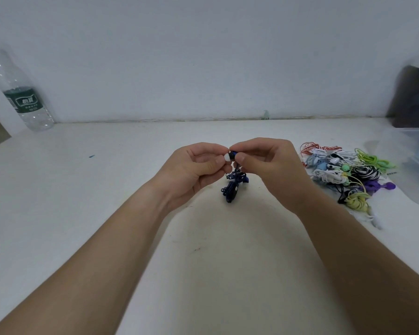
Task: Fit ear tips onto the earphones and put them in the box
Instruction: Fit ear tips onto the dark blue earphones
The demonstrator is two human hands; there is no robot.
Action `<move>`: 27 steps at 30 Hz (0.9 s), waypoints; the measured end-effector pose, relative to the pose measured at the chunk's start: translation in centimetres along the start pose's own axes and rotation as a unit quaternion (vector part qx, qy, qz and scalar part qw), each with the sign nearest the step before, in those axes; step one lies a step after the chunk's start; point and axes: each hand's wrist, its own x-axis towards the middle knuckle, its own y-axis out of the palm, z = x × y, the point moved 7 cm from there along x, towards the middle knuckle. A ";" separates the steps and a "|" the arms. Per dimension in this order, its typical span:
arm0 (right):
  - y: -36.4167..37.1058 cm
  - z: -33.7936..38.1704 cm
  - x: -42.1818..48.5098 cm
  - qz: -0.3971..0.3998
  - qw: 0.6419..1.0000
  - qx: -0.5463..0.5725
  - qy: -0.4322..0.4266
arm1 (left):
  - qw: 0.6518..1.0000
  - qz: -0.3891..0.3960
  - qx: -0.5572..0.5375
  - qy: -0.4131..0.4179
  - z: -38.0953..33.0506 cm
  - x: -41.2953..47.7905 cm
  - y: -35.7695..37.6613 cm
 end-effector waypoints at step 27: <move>0.4 0.9 -0.2 -0.016 0.994 -0.102 -0.037 | 0.999 -0.028 0.020 0.004 0.5 0.1 -0.4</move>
